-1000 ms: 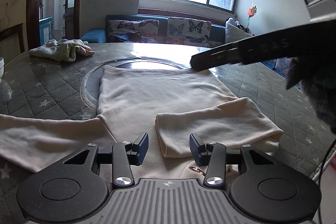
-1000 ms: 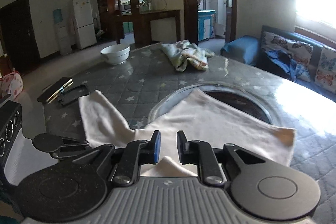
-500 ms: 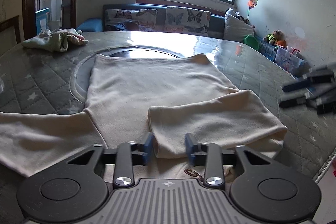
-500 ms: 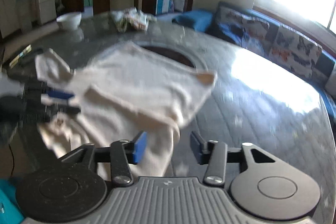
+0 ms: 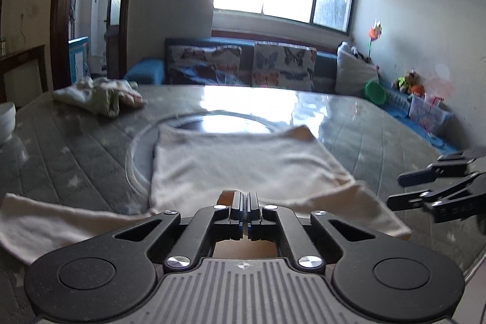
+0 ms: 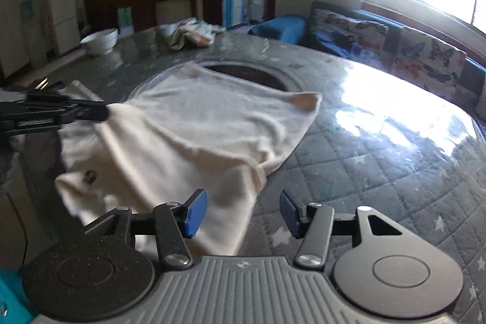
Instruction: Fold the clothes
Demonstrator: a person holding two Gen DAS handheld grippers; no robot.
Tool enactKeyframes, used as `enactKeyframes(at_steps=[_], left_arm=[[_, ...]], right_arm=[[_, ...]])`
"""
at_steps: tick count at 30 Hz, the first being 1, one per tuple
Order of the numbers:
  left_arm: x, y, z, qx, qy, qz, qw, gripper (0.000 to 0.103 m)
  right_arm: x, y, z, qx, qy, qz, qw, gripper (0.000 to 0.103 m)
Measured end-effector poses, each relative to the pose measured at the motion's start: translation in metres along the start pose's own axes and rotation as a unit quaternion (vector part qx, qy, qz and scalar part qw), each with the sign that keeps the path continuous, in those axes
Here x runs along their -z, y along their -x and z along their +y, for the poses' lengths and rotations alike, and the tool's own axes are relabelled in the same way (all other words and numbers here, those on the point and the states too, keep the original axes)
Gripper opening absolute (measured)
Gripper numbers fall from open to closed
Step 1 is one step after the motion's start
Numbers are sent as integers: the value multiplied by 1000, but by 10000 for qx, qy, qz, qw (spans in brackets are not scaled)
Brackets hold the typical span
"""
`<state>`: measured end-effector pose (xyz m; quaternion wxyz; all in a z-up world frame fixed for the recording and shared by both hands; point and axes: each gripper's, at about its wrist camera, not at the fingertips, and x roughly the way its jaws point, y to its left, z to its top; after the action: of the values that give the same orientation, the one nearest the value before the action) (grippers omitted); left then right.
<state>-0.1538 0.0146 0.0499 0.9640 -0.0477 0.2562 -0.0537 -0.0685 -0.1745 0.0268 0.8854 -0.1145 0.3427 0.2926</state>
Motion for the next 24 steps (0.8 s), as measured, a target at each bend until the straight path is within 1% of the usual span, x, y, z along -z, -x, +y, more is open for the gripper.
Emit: enactKeyframes(at_steps=[3, 9, 12, 15, 18, 22, 24], left_arm=[[-4, 1, -1, 36, -32, -27, 10000, 3], [7, -7, 5, -139, -14, 203, 9997, 3], [13, -10, 11, -231, 26, 302, 9993, 3], [19, -14, 18, -310, 58, 451, 9985, 3], [24, -17, 19, -326, 45, 554, 9979, 5], [25, -17, 18, -317, 26, 572, 9979, 5], [25, -17, 17, -316, 35, 569, 9979, 5]], right_arm=[[-3, -11, -8, 107, -237, -71, 9996, 54], [-2, -35, -16, 261, -455, -71, 9986, 54], [2, -41, -16, 542, -384, -8, 9978, 54], [5, -41, -23, 814, -508, 33, 9954, 54], [3, -35, -29, 775, -638, -76, 9949, 54], [-4, -31, -16, 540, -428, -280, 9972, 54], [-7, -38, -9, 461, -328, -247, 9981, 54]])
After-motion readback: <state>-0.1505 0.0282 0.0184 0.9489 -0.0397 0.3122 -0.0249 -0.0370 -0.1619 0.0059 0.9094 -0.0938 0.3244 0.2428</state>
